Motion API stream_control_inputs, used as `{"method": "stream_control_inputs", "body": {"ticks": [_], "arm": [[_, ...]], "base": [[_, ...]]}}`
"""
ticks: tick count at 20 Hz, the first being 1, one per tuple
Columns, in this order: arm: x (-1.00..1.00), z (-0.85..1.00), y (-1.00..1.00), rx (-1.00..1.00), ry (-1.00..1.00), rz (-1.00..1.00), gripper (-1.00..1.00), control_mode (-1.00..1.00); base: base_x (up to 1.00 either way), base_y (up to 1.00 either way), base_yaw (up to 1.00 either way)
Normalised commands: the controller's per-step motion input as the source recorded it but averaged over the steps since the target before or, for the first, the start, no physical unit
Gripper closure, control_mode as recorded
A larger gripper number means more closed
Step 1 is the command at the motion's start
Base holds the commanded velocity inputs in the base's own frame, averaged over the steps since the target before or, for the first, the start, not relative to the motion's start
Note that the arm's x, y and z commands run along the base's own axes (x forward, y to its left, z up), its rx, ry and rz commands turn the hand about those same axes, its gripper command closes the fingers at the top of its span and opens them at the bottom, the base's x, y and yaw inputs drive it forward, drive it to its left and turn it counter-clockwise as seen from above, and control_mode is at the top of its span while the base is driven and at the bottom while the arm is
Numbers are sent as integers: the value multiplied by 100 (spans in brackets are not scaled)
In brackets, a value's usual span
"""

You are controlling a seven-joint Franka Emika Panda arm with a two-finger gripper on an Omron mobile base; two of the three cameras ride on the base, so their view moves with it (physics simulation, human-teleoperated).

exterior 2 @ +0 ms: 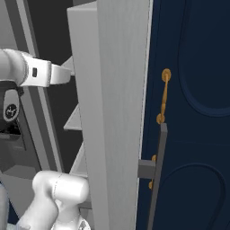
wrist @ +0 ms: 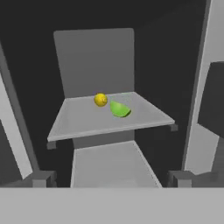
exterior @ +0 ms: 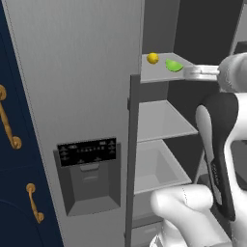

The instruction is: Grab a lemon wedge from the fridge and one ice cube from the ice bowl, and put them in the glass of lemonade.

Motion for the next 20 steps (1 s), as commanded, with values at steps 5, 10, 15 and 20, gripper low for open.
{"method": "stream_control_inputs", "body": {"ticks": [5, 10, 15, 20], "arm": [[49, -8, -11, 0, 31, 5, -100, -100], [98, -62, 0, 0, 12, 5, -100, -100], [100, -20, -3, -1, 15, 4, -100, -100], [98, -27, -20, 0, -6, 3, -100, -100]], "base": [[0, 0, 0], [0, 0, 0], [0, 0, 0], [0, 0, 0]]}}
